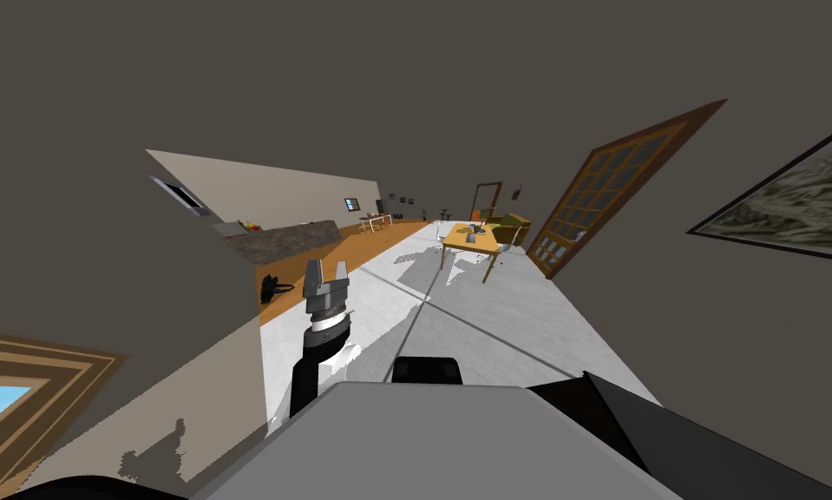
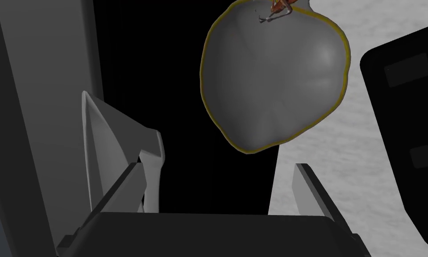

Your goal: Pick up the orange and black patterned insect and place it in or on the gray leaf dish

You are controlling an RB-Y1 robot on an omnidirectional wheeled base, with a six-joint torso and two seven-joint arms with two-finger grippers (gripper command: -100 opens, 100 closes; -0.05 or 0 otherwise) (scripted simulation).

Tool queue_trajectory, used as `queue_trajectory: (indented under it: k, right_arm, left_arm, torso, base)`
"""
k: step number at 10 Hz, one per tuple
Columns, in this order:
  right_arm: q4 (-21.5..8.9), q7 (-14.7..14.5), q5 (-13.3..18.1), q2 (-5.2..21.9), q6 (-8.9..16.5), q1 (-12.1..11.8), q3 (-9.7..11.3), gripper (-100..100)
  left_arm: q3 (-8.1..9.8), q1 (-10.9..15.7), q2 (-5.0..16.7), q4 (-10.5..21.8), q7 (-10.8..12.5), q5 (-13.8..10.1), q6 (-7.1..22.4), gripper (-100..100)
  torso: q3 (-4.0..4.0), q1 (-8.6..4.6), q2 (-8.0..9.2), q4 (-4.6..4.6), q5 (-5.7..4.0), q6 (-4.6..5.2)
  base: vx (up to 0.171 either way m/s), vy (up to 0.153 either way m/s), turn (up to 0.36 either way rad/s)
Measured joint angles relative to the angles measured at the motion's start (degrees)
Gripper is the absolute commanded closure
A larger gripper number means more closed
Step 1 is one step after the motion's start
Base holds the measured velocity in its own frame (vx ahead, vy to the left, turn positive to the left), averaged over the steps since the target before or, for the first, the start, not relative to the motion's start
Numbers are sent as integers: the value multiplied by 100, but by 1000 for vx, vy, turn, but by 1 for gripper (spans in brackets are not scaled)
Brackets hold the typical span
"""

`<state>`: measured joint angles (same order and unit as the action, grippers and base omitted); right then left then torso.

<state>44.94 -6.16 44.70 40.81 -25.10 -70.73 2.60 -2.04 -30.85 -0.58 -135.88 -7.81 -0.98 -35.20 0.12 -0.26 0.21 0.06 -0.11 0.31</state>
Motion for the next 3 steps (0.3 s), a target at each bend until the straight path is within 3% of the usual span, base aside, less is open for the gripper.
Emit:
queue_trajectory:
  k: [3]
  right_arm:
    - [0, 0, 0, 0, 0, 0, 0, 0]
  left_arm:
    - [0, 0, 0, 0, 0, 0, 0, 0]
  torso:
    - [-1, -2, -1, 0, 0, 0]
  base:
    - [0, 0, 0]
